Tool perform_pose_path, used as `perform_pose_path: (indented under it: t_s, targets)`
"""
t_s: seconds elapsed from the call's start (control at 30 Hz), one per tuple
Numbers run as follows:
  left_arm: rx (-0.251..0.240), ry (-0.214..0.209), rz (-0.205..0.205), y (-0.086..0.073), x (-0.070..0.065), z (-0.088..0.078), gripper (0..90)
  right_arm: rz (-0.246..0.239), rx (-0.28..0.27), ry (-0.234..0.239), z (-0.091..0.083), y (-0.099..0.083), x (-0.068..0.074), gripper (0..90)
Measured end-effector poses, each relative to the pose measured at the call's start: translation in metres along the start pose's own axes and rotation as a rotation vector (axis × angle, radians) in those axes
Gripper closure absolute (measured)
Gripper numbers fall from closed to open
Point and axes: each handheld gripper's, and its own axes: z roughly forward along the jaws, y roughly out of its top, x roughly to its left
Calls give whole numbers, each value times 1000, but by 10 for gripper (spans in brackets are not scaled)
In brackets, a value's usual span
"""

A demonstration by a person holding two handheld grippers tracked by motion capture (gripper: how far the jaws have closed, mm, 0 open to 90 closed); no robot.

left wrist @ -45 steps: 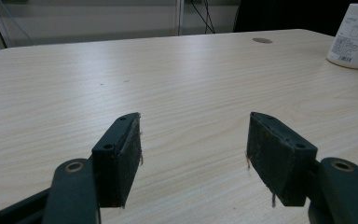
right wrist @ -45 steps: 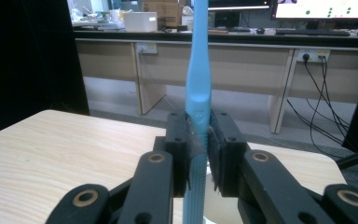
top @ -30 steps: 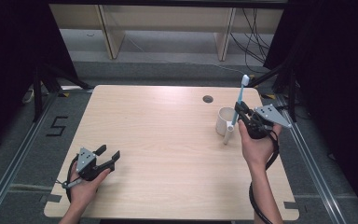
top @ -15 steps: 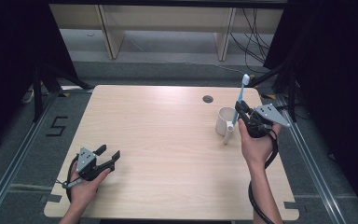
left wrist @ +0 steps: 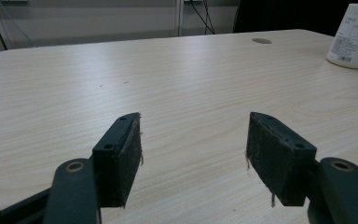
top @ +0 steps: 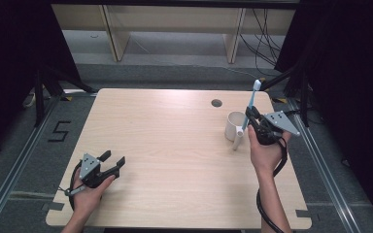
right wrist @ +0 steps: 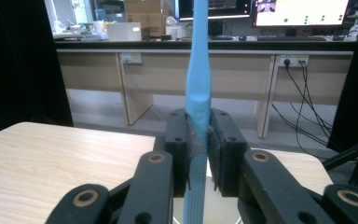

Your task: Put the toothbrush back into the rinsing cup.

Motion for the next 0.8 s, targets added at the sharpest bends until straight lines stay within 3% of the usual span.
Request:
perform_pose_path:
  t_s: [0.37,0.4,0.5,0.8]
  targets:
    - [16,4,1,0,0,-1,350,-15,-15,-7,5,-9,2,794]
    - [17,4,1,0,0,-1,351,9,-2,-12,4,-11,4,794]
    - [-1,0,0,0,0,0,351,-5,-18,-6,6,-13,3,794]
    - [18,3,7,1,-1,-1,351,-15,-9,-19,7,-21,2,794]
